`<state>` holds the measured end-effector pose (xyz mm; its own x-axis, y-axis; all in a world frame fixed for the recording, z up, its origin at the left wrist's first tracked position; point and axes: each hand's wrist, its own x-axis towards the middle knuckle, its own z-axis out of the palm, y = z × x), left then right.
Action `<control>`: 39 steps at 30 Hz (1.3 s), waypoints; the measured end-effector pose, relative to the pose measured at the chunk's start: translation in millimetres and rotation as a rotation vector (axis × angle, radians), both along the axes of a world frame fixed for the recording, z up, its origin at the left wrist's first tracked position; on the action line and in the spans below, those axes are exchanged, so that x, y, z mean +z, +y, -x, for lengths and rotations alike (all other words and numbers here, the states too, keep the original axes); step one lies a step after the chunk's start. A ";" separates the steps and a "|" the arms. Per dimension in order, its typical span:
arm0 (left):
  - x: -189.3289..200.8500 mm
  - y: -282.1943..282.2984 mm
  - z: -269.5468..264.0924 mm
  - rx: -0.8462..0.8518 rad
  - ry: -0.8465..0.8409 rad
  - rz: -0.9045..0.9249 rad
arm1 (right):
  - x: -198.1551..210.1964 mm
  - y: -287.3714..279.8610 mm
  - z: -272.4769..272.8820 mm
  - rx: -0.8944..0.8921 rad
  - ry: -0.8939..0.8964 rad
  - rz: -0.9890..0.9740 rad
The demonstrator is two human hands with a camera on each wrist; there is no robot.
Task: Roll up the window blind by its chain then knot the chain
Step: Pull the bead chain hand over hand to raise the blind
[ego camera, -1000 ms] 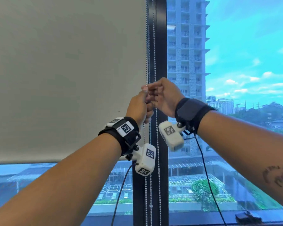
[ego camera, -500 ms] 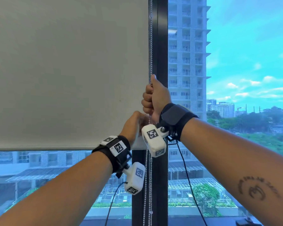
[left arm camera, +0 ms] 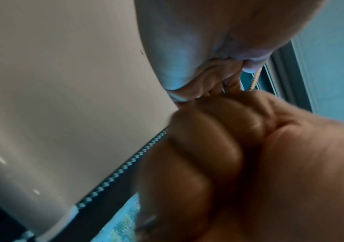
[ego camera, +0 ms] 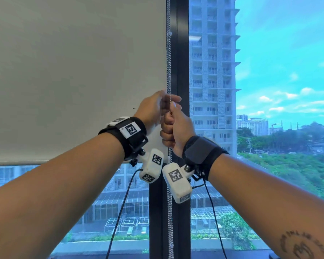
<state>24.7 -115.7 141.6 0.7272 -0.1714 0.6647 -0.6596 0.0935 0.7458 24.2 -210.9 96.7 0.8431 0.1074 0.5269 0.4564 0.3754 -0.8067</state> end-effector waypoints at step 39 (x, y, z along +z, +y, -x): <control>-70.3 19.8 0.9 -0.013 0.078 -0.110 | 65.8 2.8 28.9 0.006 -0.088 0.017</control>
